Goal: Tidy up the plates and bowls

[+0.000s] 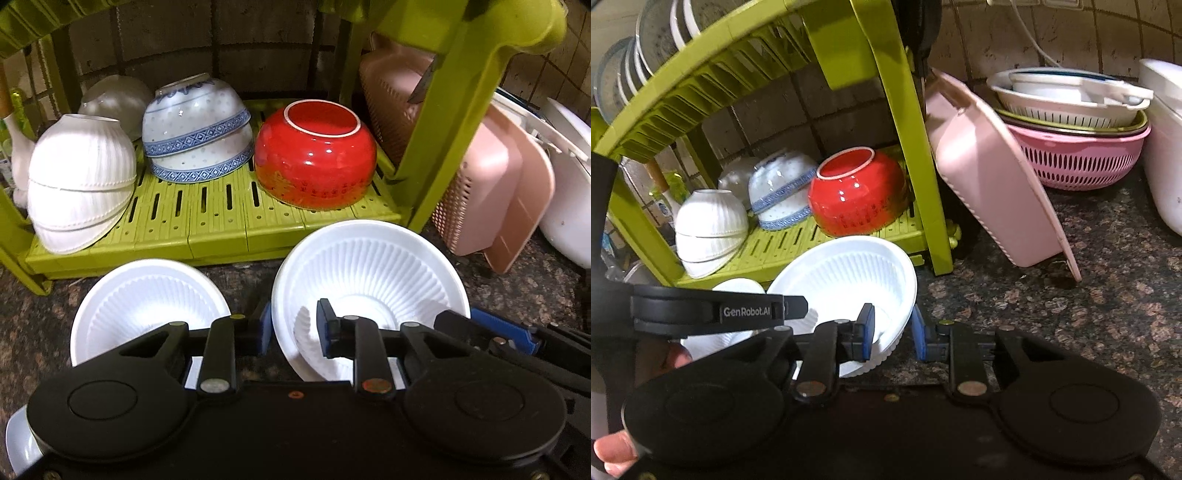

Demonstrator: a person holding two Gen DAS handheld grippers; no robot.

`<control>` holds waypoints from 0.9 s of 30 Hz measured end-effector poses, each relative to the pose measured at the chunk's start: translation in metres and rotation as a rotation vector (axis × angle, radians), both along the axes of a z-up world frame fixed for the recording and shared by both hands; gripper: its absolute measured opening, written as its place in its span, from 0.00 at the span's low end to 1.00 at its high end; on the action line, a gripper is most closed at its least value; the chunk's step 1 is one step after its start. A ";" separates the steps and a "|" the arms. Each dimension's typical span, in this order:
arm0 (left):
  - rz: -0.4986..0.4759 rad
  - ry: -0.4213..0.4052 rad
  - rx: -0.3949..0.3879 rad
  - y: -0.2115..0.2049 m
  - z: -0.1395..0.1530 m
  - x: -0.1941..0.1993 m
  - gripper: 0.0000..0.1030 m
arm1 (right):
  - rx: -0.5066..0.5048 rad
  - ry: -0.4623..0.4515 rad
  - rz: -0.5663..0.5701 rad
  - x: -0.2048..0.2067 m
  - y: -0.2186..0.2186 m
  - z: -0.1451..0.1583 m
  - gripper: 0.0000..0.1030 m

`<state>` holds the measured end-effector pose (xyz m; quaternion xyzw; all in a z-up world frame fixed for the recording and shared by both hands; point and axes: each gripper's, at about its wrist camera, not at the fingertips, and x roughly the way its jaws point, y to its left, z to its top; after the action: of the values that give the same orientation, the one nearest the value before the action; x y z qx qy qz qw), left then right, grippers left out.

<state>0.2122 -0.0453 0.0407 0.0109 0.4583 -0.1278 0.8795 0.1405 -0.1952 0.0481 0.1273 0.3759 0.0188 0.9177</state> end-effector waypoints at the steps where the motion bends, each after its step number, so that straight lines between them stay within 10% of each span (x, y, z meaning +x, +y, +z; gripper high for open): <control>1: 0.006 -0.001 -0.002 0.000 0.003 -0.004 0.32 | 0.006 -0.008 0.004 -0.004 -0.001 0.003 0.25; 27: 0.124 -0.121 -0.017 0.021 0.042 -0.141 0.32 | 0.006 -0.115 0.145 -0.112 0.015 0.043 0.25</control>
<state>0.0717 -0.0241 0.0827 -0.0170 0.4029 -0.0762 0.9119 0.0283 -0.1798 0.0910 0.1014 0.3309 0.0933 0.9336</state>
